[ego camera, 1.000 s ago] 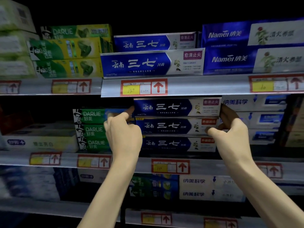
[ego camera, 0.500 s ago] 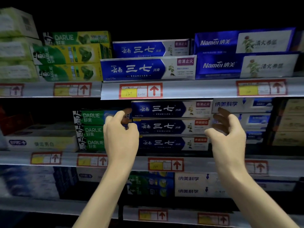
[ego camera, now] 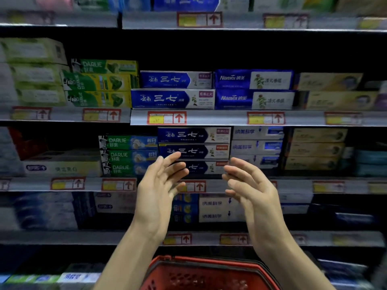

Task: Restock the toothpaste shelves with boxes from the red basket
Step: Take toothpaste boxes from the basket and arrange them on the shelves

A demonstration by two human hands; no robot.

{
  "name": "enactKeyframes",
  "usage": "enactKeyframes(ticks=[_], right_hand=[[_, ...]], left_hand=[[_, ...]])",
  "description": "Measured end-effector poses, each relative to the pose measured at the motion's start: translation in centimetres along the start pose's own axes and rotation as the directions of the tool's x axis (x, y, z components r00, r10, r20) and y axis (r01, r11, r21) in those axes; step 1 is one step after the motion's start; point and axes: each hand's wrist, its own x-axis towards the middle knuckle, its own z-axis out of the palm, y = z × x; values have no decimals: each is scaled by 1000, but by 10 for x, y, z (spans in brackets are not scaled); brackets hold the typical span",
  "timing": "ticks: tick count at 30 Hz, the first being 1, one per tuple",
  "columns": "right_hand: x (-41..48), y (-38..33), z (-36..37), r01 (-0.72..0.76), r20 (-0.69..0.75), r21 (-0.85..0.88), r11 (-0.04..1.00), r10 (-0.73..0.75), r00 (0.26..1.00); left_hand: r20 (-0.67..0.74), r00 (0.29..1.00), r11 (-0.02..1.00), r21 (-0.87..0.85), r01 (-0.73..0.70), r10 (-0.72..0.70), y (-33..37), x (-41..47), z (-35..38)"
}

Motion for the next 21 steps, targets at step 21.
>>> enactKeyframes(ticks=[21], right_hand=[[-116, 43, -106, -241, 40, -576, 781, 321, 946]], left_hand=[[-116, 916, 753, 535, 383, -383, -85, -95, -96]])
